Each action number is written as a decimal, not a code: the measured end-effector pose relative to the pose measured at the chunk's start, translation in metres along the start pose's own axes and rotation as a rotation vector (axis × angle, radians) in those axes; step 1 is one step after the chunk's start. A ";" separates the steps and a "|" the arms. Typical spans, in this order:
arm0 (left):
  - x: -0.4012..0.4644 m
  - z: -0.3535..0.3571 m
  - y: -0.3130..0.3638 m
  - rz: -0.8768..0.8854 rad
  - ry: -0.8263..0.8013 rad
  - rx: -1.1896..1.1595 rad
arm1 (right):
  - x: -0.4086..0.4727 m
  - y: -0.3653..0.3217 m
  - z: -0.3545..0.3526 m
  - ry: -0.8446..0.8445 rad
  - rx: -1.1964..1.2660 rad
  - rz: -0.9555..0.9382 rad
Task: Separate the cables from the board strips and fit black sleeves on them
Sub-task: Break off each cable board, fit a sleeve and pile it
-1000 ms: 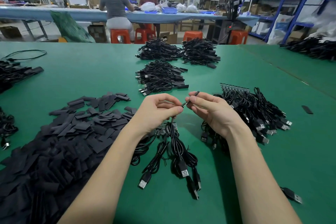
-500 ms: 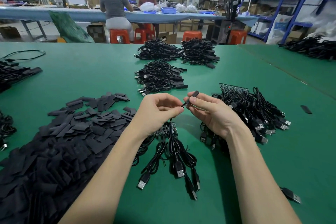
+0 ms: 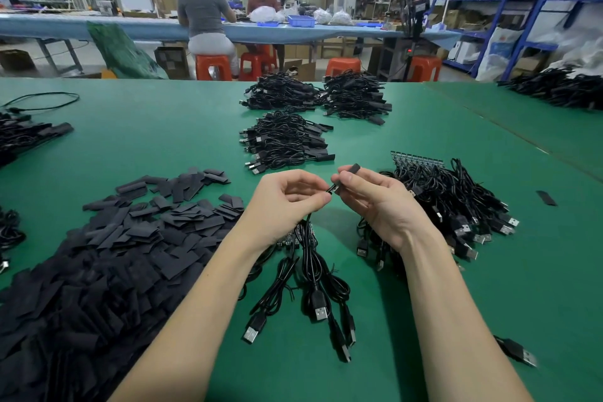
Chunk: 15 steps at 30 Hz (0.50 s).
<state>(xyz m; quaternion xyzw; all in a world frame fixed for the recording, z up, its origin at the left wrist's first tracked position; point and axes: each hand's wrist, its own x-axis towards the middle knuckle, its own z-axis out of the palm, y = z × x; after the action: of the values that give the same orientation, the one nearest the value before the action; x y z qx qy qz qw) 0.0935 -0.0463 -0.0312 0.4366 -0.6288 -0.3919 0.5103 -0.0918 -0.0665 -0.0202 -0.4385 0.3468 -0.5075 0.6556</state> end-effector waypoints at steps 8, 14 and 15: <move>-0.001 0.001 0.001 0.024 -0.019 0.002 | 0.000 0.003 -0.003 -0.006 0.053 0.057; 0.000 0.000 0.000 0.051 -0.028 0.008 | -0.002 0.003 -0.003 -0.041 0.067 0.084; 0.000 0.000 0.000 0.057 -0.028 0.007 | -0.003 0.003 -0.003 -0.050 0.065 0.089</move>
<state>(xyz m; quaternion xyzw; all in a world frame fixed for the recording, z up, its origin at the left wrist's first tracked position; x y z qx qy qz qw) 0.0939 -0.0467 -0.0314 0.4147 -0.6494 -0.3812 0.5109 -0.0939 -0.0643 -0.0244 -0.4136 0.3327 -0.4780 0.6999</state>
